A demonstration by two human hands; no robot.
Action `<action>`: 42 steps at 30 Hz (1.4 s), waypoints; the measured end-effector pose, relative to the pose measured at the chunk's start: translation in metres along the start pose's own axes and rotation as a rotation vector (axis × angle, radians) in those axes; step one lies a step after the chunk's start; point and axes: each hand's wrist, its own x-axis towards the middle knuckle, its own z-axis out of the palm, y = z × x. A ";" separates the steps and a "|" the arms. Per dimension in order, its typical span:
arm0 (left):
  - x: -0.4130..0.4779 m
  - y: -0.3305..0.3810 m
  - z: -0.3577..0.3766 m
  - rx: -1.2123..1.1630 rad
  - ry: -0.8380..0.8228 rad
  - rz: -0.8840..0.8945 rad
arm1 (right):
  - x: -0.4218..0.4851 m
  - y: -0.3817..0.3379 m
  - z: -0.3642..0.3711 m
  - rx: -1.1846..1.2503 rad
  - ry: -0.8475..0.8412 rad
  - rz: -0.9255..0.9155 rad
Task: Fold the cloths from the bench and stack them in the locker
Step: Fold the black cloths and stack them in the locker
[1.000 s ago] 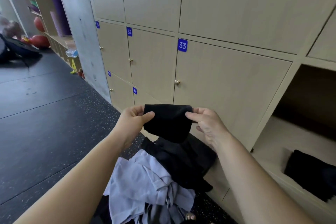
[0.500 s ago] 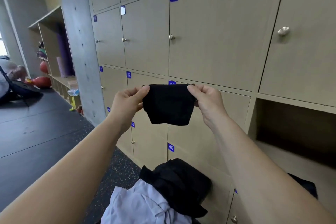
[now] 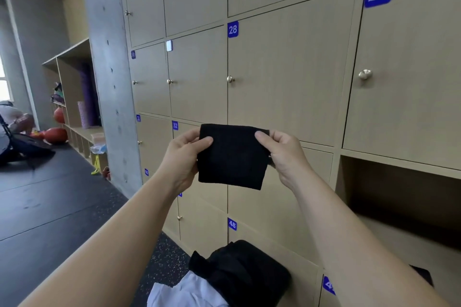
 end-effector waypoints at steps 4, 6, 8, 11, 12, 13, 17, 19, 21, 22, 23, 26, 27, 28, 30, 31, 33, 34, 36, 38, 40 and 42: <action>-0.010 -0.010 0.002 0.149 -0.176 -0.007 | 0.003 0.010 0.005 0.040 0.125 -0.022; -0.012 -0.016 0.001 0.178 -0.222 0.003 | 0.003 0.015 0.005 0.033 0.149 -0.035; -0.011 -0.019 0.001 0.197 -0.223 0.032 | 0.002 0.019 0.004 -0.012 0.161 -0.064; -0.010 -0.021 0.000 0.227 -0.235 0.053 | 0.003 0.026 0.002 -0.079 0.184 -0.108; -0.010 -0.022 -0.001 0.229 -0.250 0.045 | 0.002 0.027 0.002 -0.093 0.190 -0.125; -0.009 -0.023 0.000 0.226 -0.264 0.037 | 0.002 0.028 0.001 -0.105 0.197 -0.139; -0.006 -0.032 0.001 0.264 -0.225 0.079 | -0.002 0.031 -0.002 -0.188 0.209 -0.193; -0.009 -0.036 0.002 0.310 -0.201 0.089 | -0.002 0.035 -0.004 -0.216 0.237 -0.209; -0.013 -0.042 0.003 0.332 -0.193 0.074 | -0.004 0.041 -0.006 -0.220 0.245 -0.203; -0.015 -0.047 0.003 0.337 -0.189 0.061 | -0.006 0.044 -0.007 -0.217 0.237 -0.200; -0.016 -0.051 0.002 0.347 -0.182 0.041 | -0.007 0.046 -0.009 -0.219 0.224 -0.185; -0.016 -0.059 -0.002 0.323 -0.137 -0.084 | -0.012 0.049 -0.017 -0.214 0.149 -0.151; -0.014 -0.060 -0.003 0.280 -0.115 -0.128 | -0.014 0.048 -0.021 -0.202 0.111 -0.131; -0.012 -0.060 -0.002 0.251 -0.102 -0.158 | -0.016 0.048 -0.024 -0.195 0.069 -0.108; -0.007 -0.059 0.002 0.275 -0.132 -0.187 | -0.022 0.049 -0.032 -0.220 -0.023 -0.064; -0.005 -0.057 0.006 0.319 -0.179 -0.202 | -0.026 0.049 -0.034 -0.238 -0.065 -0.036; -0.003 -0.056 0.017 0.473 -0.304 -0.237 | -0.031 0.051 -0.040 -0.262 -0.132 0.015; -0.003 -0.058 0.025 0.556 -0.365 -0.248 | -0.033 0.054 -0.044 -0.268 -0.151 0.031; -0.005 -0.067 0.041 0.642 -0.443 -0.250 | -0.039 0.059 -0.055 -0.267 -0.162 0.076; -0.008 -0.078 0.057 0.631 -0.448 -0.236 | -0.045 0.066 -0.070 -0.247 -0.163 0.184; -0.012 -0.089 0.073 0.575 -0.422 -0.220 | -0.054 0.074 -0.090 -0.267 -0.187 0.342; -0.016 -0.101 0.090 0.531 -0.390 -0.216 | -0.066 0.084 -0.113 -0.315 -0.207 0.442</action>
